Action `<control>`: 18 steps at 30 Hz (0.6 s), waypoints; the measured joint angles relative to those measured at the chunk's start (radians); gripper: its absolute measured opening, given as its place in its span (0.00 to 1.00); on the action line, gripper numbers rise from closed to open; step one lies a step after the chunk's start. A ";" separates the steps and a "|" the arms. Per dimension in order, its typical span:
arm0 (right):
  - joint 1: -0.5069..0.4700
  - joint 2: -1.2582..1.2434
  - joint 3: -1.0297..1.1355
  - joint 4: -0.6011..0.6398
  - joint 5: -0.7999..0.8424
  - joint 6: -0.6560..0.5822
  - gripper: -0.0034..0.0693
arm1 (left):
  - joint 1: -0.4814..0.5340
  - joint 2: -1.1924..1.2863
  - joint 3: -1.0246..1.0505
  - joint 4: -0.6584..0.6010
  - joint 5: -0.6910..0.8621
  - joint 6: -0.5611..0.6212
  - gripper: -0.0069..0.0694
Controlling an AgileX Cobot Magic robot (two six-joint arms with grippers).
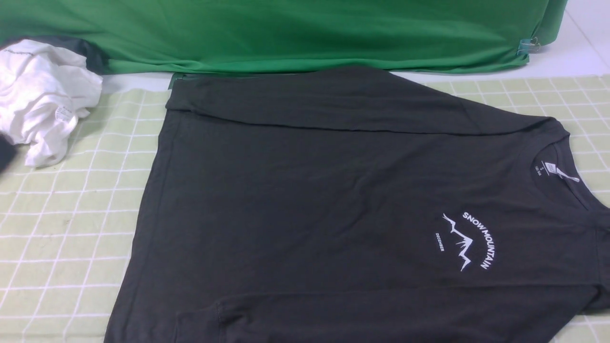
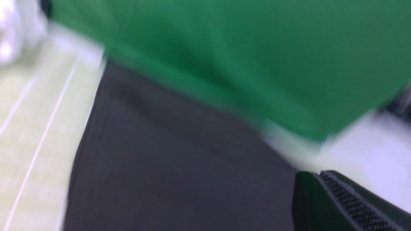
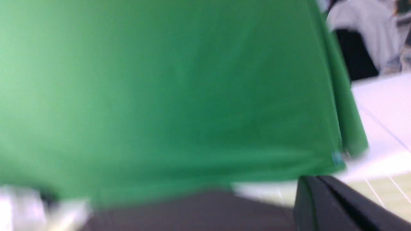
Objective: Fold a long-sleeved shirt over a green coffee tablecloth.
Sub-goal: 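Grasp the left edge of the dark T-shirt lying flat on the table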
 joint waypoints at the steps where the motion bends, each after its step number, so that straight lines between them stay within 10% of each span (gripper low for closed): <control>1: 0.000 0.070 -0.059 -0.012 0.132 -0.040 0.04 | 0.000 0.120 -0.029 -0.036 0.091 0.089 0.11; 8: 0.000 0.373 -0.176 -0.066 0.515 -0.150 0.05 | 0.000 0.618 -0.015 -0.120 0.365 0.403 0.14; 18: 0.000 0.502 -0.168 -0.069 0.544 -0.167 0.07 | -0.133 0.865 0.035 -0.062 0.089 0.320 0.31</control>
